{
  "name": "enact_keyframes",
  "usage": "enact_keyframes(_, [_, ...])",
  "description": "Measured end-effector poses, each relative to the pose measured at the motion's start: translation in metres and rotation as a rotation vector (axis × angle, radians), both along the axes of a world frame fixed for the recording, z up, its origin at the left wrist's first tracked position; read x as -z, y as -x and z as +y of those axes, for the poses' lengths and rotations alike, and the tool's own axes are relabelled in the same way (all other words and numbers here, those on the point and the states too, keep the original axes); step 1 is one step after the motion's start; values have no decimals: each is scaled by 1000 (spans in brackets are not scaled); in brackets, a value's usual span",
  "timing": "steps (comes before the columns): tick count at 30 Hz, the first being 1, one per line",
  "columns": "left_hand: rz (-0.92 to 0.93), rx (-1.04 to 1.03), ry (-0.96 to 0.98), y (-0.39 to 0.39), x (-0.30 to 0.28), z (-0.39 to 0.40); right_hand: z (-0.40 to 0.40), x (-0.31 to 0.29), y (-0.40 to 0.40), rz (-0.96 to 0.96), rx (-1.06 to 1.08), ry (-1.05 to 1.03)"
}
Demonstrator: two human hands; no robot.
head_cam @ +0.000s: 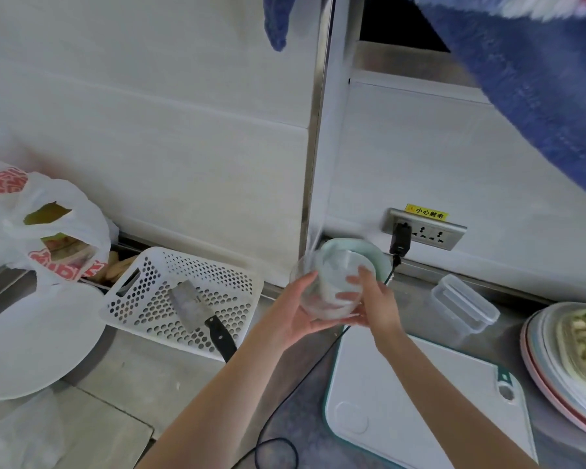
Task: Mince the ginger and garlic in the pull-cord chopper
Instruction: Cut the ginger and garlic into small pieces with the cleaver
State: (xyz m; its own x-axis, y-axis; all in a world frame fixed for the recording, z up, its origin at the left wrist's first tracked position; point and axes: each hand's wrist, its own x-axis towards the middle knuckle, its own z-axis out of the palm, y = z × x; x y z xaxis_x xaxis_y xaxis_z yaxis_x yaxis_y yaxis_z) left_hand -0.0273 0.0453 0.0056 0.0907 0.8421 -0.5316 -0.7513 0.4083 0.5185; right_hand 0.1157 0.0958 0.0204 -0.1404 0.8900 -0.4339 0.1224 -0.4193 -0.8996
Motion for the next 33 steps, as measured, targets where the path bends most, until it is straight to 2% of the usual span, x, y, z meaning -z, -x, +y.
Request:
enact_keyframes(2, [-19,-24,24,2,4,-6,-1,3,-3,-161,-86,-57])
enact_keyframes(5, [231,4,189,3,9,-14,28,3,0,-439,-58,-291])
enact_keyframes(7, [376,67,305,3,17,-20,61,8,6,-604,-135,-424])
enact_keyframes(9, [432,74,369,2,25,-28,91,13,16,-727,-305,-456])
enact_keyframes(14, [380,39,404,3,39,-40,137,54,34,-1125,-707,-371])
enact_keyframes(16, [509,86,395,5,44,-44,144,72,33,-1110,-698,-346])
enact_keyframes(19, [750,209,300,8,46,-48,139,73,36,-993,-500,-503])
enact_keyframes(22, [808,297,203,2,44,-51,114,43,26,-790,-332,-672])
enact_keyframes(25, [834,382,158,-18,42,-50,64,10,-15,-579,-244,-749])
enact_keyframes(26, [875,408,164,-28,42,-49,45,8,-38,-602,-219,-743])
enact_keyframes(28, [1047,492,203,-46,51,-46,11,24,-88,-806,-214,-663])
enact_keyframes(31, [1290,707,143,-75,64,-43,-26,62,-140,-1137,-380,-419])
enact_keyframes(33, [1338,704,129,-94,73,-41,-36,77,-151,-1193,-469,-359])
